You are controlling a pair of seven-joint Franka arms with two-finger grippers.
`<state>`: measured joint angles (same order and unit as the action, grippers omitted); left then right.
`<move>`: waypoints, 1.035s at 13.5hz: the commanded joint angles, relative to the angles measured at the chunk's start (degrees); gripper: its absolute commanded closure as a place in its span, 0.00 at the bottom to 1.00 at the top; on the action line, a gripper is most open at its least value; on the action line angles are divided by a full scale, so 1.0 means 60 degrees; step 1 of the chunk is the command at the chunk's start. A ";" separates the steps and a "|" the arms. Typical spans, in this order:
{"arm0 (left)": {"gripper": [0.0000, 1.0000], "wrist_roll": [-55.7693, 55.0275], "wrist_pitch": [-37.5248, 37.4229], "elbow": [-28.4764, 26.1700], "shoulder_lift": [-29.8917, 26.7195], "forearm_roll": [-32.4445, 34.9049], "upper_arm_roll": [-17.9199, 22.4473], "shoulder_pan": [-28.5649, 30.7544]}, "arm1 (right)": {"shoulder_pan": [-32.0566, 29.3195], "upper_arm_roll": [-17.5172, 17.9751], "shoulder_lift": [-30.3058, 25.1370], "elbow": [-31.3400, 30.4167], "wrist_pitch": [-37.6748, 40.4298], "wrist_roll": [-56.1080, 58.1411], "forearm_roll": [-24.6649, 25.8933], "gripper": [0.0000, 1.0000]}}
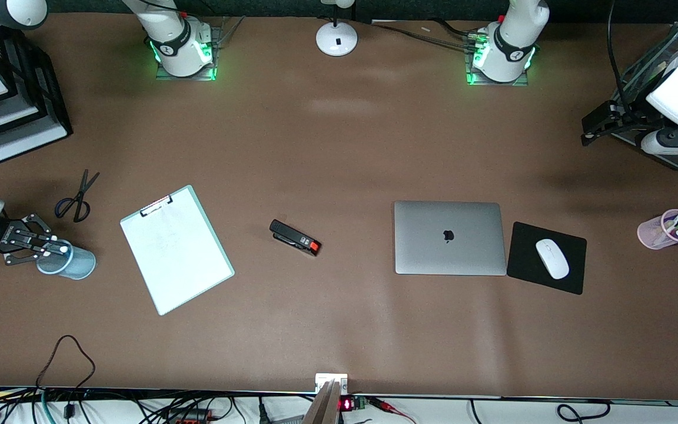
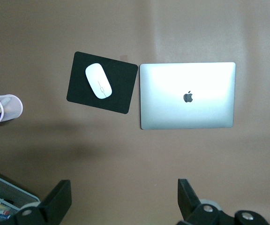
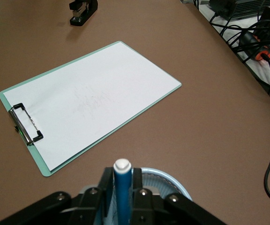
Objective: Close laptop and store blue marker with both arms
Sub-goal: 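Lower the blue marker into the cup and open the right gripper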
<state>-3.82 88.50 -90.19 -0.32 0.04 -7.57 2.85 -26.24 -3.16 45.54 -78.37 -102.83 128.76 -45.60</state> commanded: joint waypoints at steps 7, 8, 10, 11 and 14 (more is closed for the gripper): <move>0.00 0.0241 0.0089 -0.0262 -0.0283 -0.0183 -0.0057 0.0111 | 0.0007 0.0073 -0.0558 0.1076 0.1711 -0.3010 0.0521 0.00; 0.00 0.0241 0.0089 -0.0262 -0.0283 -0.0183 -0.0057 0.0111 | 0.0051 0.0131 -0.0675 0.1383 0.1916 -0.3612 0.0829 0.00; 0.00 0.0241 0.0074 -0.0262 -0.0283 -0.0183 -0.0057 0.0111 | 0.0372 0.0074 -0.0735 0.2101 0.2632 -0.4784 0.1270 0.00; 0.00 0.0241 0.0060 -0.0262 -0.0283 -0.0183 -0.0057 0.0111 | 0.0519 0.0059 -0.0735 0.2568 0.2940 -0.5472 0.1504 0.00; 0.00 0.0241 0.0060 -0.0247 -0.0283 -0.0183 -0.0057 0.0111 | 0.1134 0.0044 -0.0938 0.3407 0.3339 -0.7289 0.2369 0.00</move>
<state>-3.81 88.50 -90.19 -0.39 0.04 -7.61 2.85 -21.48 -2.60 40.04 -61.83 -84.88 91.47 -34.36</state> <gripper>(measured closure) 0.000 0.000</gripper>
